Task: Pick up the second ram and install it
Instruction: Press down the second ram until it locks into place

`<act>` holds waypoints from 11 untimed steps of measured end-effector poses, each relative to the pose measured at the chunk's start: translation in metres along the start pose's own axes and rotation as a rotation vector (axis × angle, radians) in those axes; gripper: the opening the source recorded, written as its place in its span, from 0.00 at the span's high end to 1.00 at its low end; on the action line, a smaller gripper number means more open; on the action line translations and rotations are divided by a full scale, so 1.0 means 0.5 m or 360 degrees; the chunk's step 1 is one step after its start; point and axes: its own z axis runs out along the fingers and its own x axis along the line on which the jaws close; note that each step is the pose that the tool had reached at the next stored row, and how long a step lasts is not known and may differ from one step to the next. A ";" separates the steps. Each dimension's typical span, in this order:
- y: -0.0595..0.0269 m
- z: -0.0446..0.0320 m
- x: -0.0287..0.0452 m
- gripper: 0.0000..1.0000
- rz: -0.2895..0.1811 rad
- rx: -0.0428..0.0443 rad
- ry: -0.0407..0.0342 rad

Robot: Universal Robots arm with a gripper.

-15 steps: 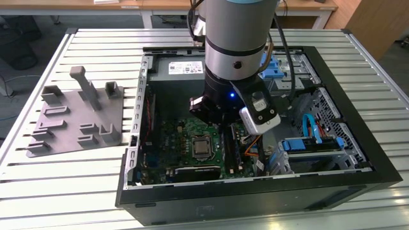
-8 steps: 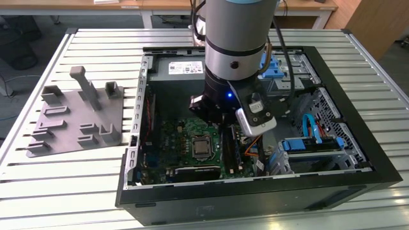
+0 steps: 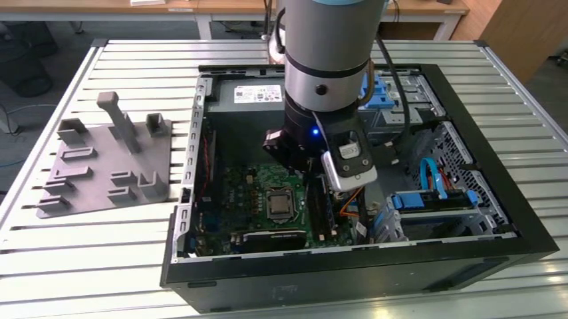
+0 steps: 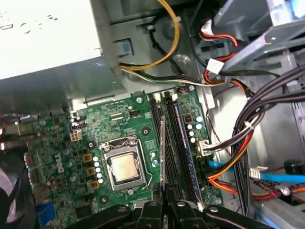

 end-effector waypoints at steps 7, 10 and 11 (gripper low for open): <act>0.000 0.001 0.000 0.86 0.0131 0.0004 -0.0005; 0.000 0.001 0.000 0.86 0.0186 0.0006 -0.0006; 0.000 0.001 0.000 0.86 0.0203 0.0006 -0.0007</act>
